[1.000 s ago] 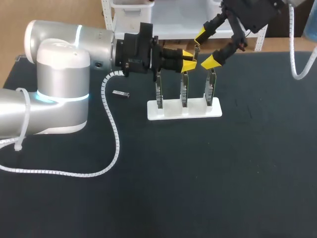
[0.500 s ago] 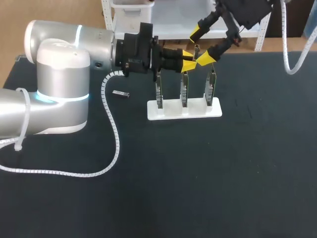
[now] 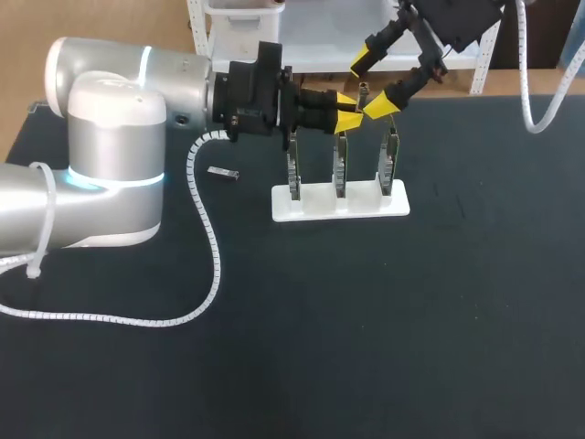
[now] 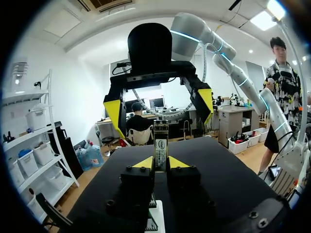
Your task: Pick up the optical module with the left hand, and insert it into the network port with the right hand.
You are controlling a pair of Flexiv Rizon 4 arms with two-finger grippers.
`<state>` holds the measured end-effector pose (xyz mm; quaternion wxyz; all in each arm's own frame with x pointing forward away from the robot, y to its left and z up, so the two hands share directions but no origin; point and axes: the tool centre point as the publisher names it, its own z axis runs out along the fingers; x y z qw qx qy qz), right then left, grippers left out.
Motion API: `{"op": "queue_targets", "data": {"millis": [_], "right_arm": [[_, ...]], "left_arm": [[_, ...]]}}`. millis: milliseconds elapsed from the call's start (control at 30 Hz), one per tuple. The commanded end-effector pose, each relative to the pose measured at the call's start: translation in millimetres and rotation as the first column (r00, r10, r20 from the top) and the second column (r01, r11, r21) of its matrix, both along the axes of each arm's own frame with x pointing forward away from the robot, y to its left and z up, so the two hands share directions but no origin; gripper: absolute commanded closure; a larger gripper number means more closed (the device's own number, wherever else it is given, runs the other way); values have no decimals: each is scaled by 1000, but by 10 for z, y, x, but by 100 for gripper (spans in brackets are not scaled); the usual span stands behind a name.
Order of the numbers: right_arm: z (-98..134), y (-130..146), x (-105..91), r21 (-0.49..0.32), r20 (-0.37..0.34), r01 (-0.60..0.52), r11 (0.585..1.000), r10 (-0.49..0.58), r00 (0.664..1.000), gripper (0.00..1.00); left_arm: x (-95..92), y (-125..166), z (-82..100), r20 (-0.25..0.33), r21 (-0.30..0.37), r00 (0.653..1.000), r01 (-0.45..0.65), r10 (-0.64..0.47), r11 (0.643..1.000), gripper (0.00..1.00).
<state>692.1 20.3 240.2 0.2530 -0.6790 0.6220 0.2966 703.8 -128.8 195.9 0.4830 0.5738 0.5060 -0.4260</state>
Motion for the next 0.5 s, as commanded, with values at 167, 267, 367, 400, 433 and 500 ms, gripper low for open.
{"op": "queue_targets", "data": {"millis": [167,267,367,400,433,500], "right_arm": [[-2,-5,-10,2,2,2,1000,-2,1000,0],[-2,-5,-10,2,2,2,1000,-2,1000,0],[-2,-5,-10,2,2,2,1000,-2,1000,0],[-7,-6,-11,5,2,4,1000,-4,1000,0],[-13,-10,-11,6,2,8,1000,-8,1000,0],[-25,-21,-13,8,1,17,1000,-17,1000,0]], "left_arm": [[15,-3,2,-1,2,1000,2,-2,1000,100],[15,-3,2,-1,2,1000,2,-2,1000,100],[15,-3,2,-1,2,1000,2,-2,1000,100],[15,-3,2,-1,2,1000,2,-2,1000,100],[15,-3,2,-1,2,1000,2,-2,1000,100],[15,-3,2,-1,2,1000,2,-2,1000,100]]}}
